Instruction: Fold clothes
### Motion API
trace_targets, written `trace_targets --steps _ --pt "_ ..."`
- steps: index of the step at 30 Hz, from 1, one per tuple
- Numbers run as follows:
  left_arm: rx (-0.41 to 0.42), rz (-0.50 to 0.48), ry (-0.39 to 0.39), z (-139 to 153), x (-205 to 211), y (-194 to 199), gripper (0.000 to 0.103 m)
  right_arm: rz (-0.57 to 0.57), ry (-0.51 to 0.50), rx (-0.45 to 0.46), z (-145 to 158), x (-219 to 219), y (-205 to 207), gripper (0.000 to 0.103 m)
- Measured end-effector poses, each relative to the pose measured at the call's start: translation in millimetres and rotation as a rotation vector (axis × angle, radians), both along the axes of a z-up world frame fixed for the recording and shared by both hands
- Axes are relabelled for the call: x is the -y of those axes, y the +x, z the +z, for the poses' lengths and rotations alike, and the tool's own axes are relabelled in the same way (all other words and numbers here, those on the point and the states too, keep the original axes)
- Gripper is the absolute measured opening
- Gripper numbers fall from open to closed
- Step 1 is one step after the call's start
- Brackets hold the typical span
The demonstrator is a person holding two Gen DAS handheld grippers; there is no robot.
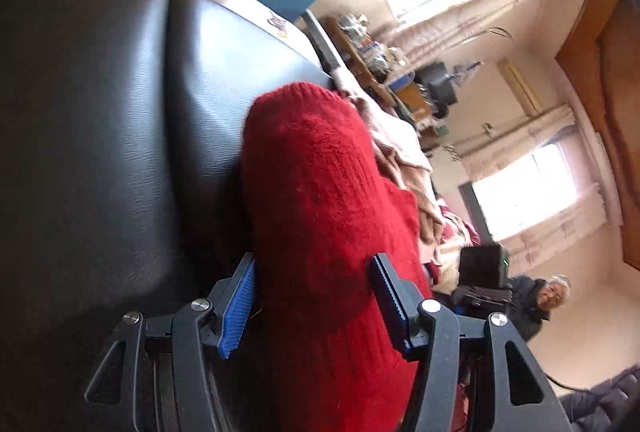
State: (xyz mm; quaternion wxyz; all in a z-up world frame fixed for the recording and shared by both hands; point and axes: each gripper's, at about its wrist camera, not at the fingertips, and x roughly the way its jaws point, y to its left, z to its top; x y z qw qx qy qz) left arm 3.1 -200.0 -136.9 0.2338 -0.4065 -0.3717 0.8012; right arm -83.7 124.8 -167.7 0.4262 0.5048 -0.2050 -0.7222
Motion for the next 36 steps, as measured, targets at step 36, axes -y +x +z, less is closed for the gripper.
trace_targets --steps 36 --pt "-0.433 0.871 -0.209 184.8 213.8 365.2 0.038 0.859 -0.335 -0.24 211.8 454.3 135.8 0.064"
